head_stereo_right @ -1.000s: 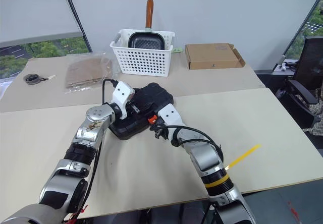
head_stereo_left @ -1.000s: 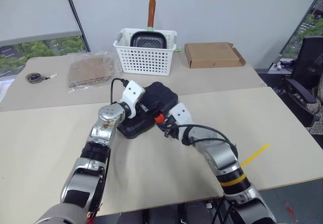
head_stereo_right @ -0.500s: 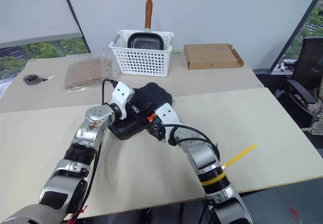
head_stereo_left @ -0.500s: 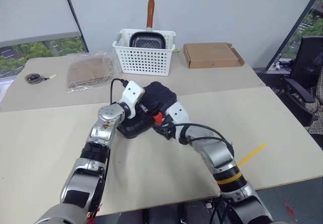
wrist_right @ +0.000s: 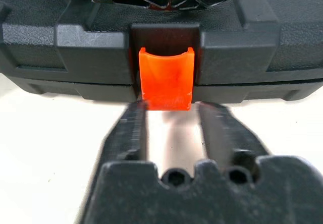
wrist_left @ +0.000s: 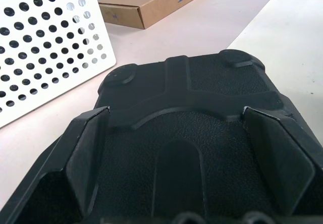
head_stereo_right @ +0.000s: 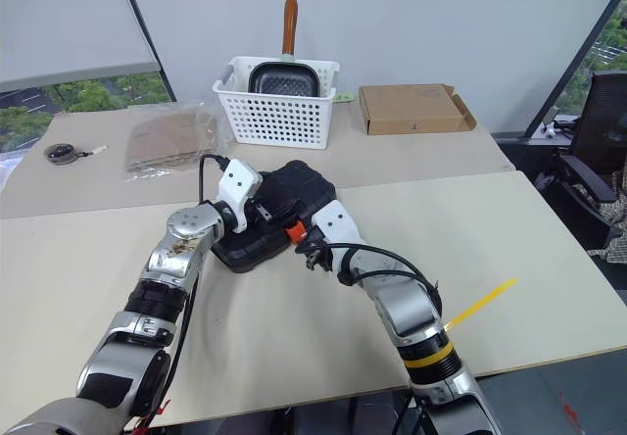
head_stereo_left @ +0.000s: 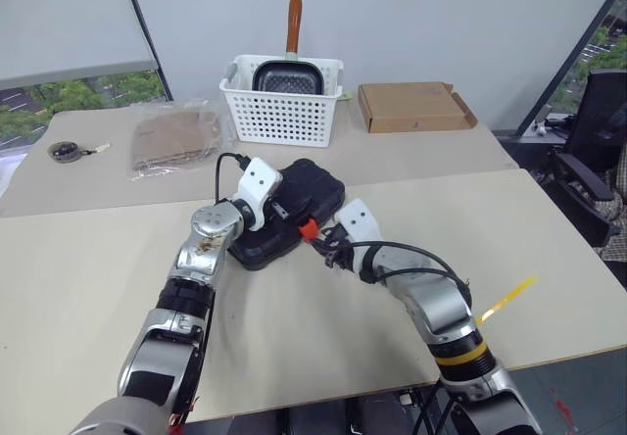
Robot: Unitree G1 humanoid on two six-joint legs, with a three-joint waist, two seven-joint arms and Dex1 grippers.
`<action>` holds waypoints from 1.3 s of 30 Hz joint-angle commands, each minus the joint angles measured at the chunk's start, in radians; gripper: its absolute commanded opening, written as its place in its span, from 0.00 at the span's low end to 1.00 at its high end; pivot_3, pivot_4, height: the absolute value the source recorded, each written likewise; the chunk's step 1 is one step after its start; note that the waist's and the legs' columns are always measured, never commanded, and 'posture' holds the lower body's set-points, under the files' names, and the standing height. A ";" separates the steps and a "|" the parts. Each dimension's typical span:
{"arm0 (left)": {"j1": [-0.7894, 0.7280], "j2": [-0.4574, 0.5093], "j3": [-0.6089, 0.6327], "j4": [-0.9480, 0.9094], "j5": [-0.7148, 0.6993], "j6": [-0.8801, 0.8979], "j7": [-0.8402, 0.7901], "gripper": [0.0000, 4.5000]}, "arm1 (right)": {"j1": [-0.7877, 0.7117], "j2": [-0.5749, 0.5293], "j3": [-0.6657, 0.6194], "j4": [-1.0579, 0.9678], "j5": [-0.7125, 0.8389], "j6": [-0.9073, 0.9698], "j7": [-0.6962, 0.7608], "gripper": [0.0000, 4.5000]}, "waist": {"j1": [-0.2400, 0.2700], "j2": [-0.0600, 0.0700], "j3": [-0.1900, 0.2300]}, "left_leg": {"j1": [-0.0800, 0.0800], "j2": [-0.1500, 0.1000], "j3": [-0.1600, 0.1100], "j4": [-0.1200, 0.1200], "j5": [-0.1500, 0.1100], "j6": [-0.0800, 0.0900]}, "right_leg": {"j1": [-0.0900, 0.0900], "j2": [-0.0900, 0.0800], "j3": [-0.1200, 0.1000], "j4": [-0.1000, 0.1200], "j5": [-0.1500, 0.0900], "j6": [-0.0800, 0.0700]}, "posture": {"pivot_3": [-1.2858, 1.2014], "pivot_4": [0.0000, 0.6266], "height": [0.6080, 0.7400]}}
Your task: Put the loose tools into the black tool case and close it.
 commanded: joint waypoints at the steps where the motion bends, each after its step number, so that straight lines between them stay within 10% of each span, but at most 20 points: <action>1: 0.058 -0.008 -0.034 0.056 0.020 0.055 -0.011 1.00 | -0.067 0.040 -0.006 0.044 0.001 -0.045 -0.012 0.01 | -0.001 0.000 0.000 | 0.000 0.000 0.000 0.000 0.000 0.000 | 0.000 0.000 0.000 0.000 0.000 0.000 | 0.52 0.24 0.70; 16: 0.096 0.025 0.073 -0.106 -0.067 0.060 -0.005 1.00 | 0.008 -0.052 -0.078 -0.035 0.065 -0.126 0.126 0.01 | -0.016 0.000 0.000 | 0.002 0.004 0.000 0.000 -0.002 -0.008 | 0.000 0.002 -0.001 0.001 0.000 0.001 | 0.52 0.24 0.70; 29: 0.576 0.237 0.410 -0.716 -0.292 0.304 0.029 1.00 | 0.181 -0.380 -0.391 0.188 0.211 -0.555 0.470 0.94 | 0.003 -0.003 0.004 | -0.001 0.002 0.002 0.000 -0.014 -0.001 | -0.001 0.003 0.001 -0.005 -0.004 0.003 | 0.52 0.24 0.70; 39: 0.870 0.204 0.460 -0.792 -0.312 0.240 0.032 1.00 | 0.255 -0.408 -0.439 0.332 0.215 -0.720 0.538 0.98 | 0.030 -0.002 0.007 | -0.001 0.002 0.002 0.003 -0.019 -0.009 | -0.001 0.000 0.000 -0.004 -0.008 -0.001 | 0.52 0.24 0.70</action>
